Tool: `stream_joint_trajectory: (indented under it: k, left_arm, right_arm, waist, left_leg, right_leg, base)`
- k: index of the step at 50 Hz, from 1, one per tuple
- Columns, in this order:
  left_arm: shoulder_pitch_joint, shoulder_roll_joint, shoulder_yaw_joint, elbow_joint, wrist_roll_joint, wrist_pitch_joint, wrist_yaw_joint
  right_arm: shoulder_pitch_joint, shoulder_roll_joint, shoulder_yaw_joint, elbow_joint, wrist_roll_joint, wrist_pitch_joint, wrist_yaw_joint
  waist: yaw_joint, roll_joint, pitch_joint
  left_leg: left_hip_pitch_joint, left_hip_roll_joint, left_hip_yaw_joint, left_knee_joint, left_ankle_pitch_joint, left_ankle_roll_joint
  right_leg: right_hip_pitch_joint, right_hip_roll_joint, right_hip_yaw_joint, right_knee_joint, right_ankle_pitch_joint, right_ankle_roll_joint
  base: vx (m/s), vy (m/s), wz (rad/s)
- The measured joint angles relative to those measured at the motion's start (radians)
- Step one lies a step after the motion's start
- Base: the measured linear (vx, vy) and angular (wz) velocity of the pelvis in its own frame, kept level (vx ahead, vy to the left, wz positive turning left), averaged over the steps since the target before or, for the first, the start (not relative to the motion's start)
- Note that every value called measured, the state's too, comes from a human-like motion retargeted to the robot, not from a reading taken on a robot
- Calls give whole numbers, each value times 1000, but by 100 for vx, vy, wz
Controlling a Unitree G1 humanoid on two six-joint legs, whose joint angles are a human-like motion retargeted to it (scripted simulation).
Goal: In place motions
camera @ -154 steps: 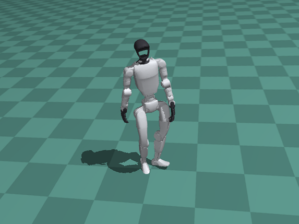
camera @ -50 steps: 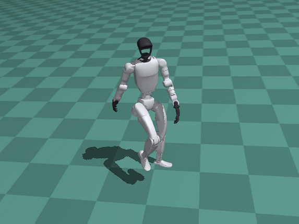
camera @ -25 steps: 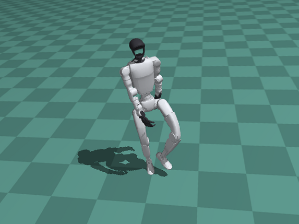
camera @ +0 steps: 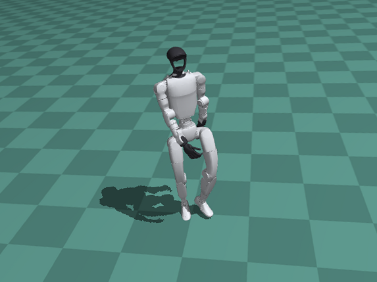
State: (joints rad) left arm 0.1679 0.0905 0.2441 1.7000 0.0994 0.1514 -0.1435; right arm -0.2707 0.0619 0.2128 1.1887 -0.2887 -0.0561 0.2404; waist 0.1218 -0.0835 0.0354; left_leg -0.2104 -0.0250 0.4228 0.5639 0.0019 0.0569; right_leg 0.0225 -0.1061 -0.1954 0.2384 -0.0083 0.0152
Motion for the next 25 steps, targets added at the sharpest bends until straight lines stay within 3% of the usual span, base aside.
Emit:
stream_joint_trajectory:
  k: [1,2,3,5,6,7,8,10,12,14,17,20,23,25]
  left_arm:
    - [-30,-6,-24,-22,-34,-2,53]
    - [-64,-15,-42,-45,-63,-2,95]
    - [-104,-27,-46,-73,-83,2,116]
    - [-258,-27,-70,-186,-91,0,74]
    - [-334,-12,-120,-312,-82,3,-2]
    - [-409,9,-164,-425,-73,2,-76]
    - [-485,40,-197,-512,-67,-5,-146]
    - [-599,93,-241,-647,-45,8,-172]
    - [-690,127,-175,-784,53,-22,-104]
    - [-725,133,-172,-857,53,-55,-32]
    - [-753,87,-212,-915,-12,-92,48]
    - [-772,51,-229,-917,-57,-116,54]
    - [-721,27,-223,-875,-64,-112,45]
    - [-671,46,-183,-795,-47,-128,40]
  right_arm:
    - [93,-40,-43,50,-65,4,16]
    - [166,-79,-78,95,-121,11,31]
    - [203,-117,-101,130,-160,23,42]
    - [243,-210,-191,218,-228,85,41]
    - [274,-262,-259,283,-207,108,-2]
    - [302,-311,-322,347,-176,128,-37]
    - [324,-356,-375,410,-121,141,-57]
    - [364,-412,-446,511,-6,164,-67]
    - [493,-464,-503,511,117,228,-77]
    - [589,-489,-561,511,164,218,-160]
    - [719,-487,-681,511,197,140,-264]
    - [742,-455,-719,511,225,127,-258]
    - [693,-434,-680,506,224,113,-235]
    - [588,-423,-590,511,215,126,-217]
  waist:
    - [-23,21,-39]
    - [-10,49,-69]
    - [77,89,-78]
    - [-11,100,-51]
    - [-242,129,14]
    - [-385,150,76]
    - [-349,157,129]
    - [-381,204,205]
    - [-447,236,222]
    - [-471,252,182]
    - [-469,271,105]
    - [-429,241,93]
    - [-408,240,44]
    - [-405,199,31]
  left_leg:
    - [122,-7,89,-177,-261,-20]
    - [223,-10,207,-339,-430,-22]
    - [281,-5,382,-469,-412,12]
    - [189,73,393,-472,-337,32]
    - [137,66,80,-396,-363,26]
    - [108,66,-93,-349,-375,35]
    - [125,79,13,-359,-358,72]
    - [135,136,10,-363,-343,93]
    - [120,180,-41,-359,-339,90]
    - [106,197,-57,-374,-328,82]
    - [90,235,-47,-399,-305,59]
    - [112,222,-46,-426,-297,49]
    - [122,211,7,-467,-291,30]
    - [165,166,57,-494,-298,20]
  right_leg:
    - [-26,10,-44,73,34,-19]
    - [-71,28,-57,161,91,-40]
    - [-155,65,-7,280,193,-65]
    - [-473,-1,21,716,436,-107]
    - [-554,-50,-31,908,374,-72]
    - [-641,-84,-53,1081,326,-57]
    - [-738,-86,-15,1215,304,-83]
    - [-875,-48,-26,1371,272,-82]
    - [-1053,51,-46,1458,226,-51]
    - [-1152,54,-81,1473,204,-64]
    - [-1184,28,-121,1428,166,-75]
    - [-1099,50,-90,1356,156,-41]
    - [-903,82,-59,1177,170,-11]
    - [-739,95,-3,1043,172,10]
  base:
    - [34,20,-14]
    - [15,24,-228]
    - [-28,28,-238]
    - [-81,22,183]
    - [-90,17,690]
    - [-73,25,533]
    - [-59,31,166]
    - [-46,12,40]
    - [-16,-12,97]
    - [19,-8,46]
    - [26,-18,49]
    - [-6,-18,-17]
    - [3,-5,-61]
    - [18,-6,-86]
